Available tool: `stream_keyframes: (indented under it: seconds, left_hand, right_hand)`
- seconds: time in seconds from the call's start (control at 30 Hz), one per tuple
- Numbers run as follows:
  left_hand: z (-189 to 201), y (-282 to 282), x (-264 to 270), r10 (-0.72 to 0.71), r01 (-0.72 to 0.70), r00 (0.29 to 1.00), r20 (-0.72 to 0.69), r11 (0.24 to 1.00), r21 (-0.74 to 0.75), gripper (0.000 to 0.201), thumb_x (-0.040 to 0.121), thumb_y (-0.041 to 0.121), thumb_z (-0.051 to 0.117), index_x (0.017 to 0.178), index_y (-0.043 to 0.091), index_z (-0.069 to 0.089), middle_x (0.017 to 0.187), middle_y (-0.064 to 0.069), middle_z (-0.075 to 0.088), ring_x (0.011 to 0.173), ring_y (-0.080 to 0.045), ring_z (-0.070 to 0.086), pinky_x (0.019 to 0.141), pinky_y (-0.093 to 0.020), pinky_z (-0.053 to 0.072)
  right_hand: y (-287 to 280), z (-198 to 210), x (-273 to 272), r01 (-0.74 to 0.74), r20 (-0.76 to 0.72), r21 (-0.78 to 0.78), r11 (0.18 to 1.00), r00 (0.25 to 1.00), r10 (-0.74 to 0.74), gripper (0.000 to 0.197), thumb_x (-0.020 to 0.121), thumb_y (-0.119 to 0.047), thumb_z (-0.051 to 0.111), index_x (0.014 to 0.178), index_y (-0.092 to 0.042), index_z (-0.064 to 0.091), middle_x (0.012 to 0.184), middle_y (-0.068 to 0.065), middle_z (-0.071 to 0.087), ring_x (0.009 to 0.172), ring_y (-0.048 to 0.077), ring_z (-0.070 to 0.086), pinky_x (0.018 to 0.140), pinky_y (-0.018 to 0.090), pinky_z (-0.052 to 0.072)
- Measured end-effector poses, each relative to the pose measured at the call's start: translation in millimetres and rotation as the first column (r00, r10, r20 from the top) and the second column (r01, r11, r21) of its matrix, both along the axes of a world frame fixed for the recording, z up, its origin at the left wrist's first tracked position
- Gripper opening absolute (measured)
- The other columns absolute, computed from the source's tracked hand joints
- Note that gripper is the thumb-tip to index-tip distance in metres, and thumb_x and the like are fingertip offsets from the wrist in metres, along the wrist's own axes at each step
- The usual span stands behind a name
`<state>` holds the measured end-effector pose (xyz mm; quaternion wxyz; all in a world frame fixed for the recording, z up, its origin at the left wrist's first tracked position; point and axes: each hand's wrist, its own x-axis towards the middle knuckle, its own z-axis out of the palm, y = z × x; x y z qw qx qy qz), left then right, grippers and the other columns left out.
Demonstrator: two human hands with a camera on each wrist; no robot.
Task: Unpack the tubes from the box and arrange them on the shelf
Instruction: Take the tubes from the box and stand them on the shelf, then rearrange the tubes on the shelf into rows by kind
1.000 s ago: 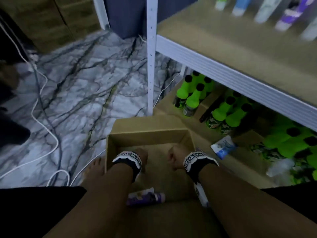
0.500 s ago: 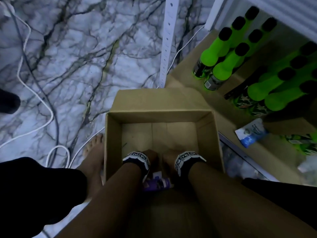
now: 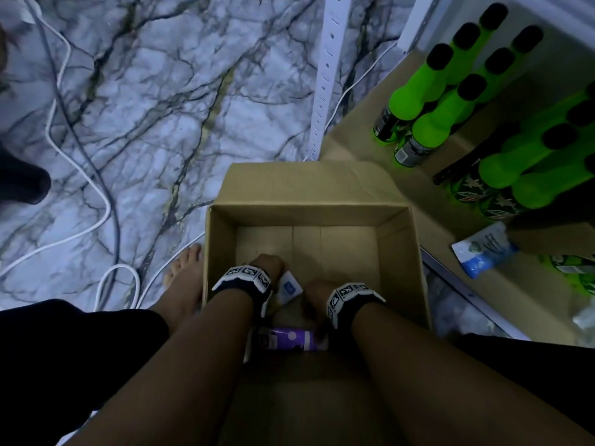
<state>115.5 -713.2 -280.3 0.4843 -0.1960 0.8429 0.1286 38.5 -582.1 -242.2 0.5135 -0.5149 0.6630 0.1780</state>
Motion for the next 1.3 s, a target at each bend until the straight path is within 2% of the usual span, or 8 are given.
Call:
stream_keyframes:
  seconds: [0.1,0.43,0.53,0.63,0.73,0.97,1.13,1.3]
  left_hand:
    - [4.7,-18.0,-0.6,0.157,-0.159,0.976,-0.148,0.987,-0.005,0.041,0.083,0.017,0.070,0.122,0.008,0.059,0.128,-0.013,0.059,0.118,-0.028,0.057,0.094,-0.031,0.046]
    - [23.4,-39.9,-4.9,0.355,-0.357,0.879,-0.318,0.933,0.055,0.036,0.092,0.015,0.059,0.128,0.010,0.057,0.129,-0.012,0.059,0.121,-0.029,0.054,0.102,-0.035,0.044]
    - [29.8,-40.9,0.6,0.420,-0.419,0.842,-0.339,0.904,0.077,0.031,0.090,0.015,0.062,0.121,0.009,0.061,0.121,-0.012,0.064,0.115,-0.029,0.058,0.097,-0.036,0.049]
    - [39.8,-42.5,2.7,0.429,-0.432,0.832,-0.353,0.899,0.074,0.025,0.089,0.016,0.064,0.112,0.005,0.065,0.114,-0.014,0.066,0.111,-0.030,0.060,0.094,-0.037,0.050]
    - [57.0,-43.0,2.4,0.430,-0.437,0.819,-0.379,0.896,0.073,0.026,0.090,0.016,0.063,0.113,0.004,0.064,0.114,-0.014,0.066,0.110,-0.030,0.060,0.091,-0.036,0.050]
    - [111.0,-36.6,-5.9,0.380,-0.416,0.782,-0.495,0.908,0.041,0.021,0.089,0.013,0.061,0.107,0.004,0.065,0.112,-0.015,0.067,0.108,-0.030,0.060,0.086,-0.033,0.046]
    - [159.6,-20.5,-25.6,0.426,-0.435,0.670,-0.609,0.889,0.144,0.020,0.086,0.016,0.065,0.103,0.006,0.065,0.108,-0.014,0.069,0.105,-0.030,0.062,0.088,-0.032,0.048]
    - [219.2,4.7,-51.8,0.470,-0.418,0.519,-0.714,0.868,0.268,0.010,0.082,0.016,0.069,0.089,0.017,0.063,0.088,-0.002,0.066,0.092,-0.023,0.063,0.080,-0.026,0.047]
  right_hand:
    - [-5.7,-3.1,11.9,0.007,0.033,0.020,1.000,0.999,-0.008,0.075,0.064,-0.034,0.087,0.127,-0.012,0.052,0.131,0.010,0.053,0.110,0.029,0.060,0.085,0.031,0.050]
    - [-20.4,-20.7,28.5,-0.042,-0.001,0.061,0.997,0.999,0.042,0.089,0.079,-0.028,0.076,0.149,-0.024,0.021,0.154,0.007,0.027,0.133,0.035,0.040,0.099,0.054,0.046]
    - [-19.5,-14.1,22.9,0.011,-0.022,0.078,0.997,1.000,-0.009,0.079,0.090,-0.025,0.065,0.151,-0.018,0.017,0.156,0.008,0.022,0.138,0.032,0.034,0.106,0.045,0.040]
    - [-19.8,-20.6,22.9,0.097,-0.078,0.004,0.995,0.992,-0.096,0.074,0.076,-0.029,0.079,0.137,-0.013,0.041,0.141,0.014,0.044,0.123,0.035,0.051,0.093,0.044,0.051]
    - [-10.4,-64.4,6.6,0.241,-0.082,0.014,0.970,0.967,-0.239,0.091,0.056,-0.051,0.082,0.132,-0.025,0.040,0.138,0.009,0.047,0.116,0.038,0.054,0.085,0.056,0.052]
    - [9.5,28.5,-24.3,0.488,-0.033,-0.154,0.859,0.866,-0.498,0.038,0.065,-0.044,0.077,0.091,-0.023,0.058,0.091,0.003,0.065,0.084,0.025,0.065,0.078,0.032,0.054]
    - [31.4,87.7,-52.6,0.620,0.050,-0.294,0.727,0.770,-0.636,0.035,0.072,-0.023,0.079,0.104,-0.017,0.066,0.097,0.004,0.071,0.090,0.027,0.068,0.077,0.036,0.057]
    - [60.2,154.2,-77.8,0.649,0.048,-0.494,0.579,0.685,-0.727,0.021,0.067,-0.020,0.077,0.085,-0.018,0.069,0.083,0.003,0.070,0.076,0.021,0.066,0.070,0.030,0.054]
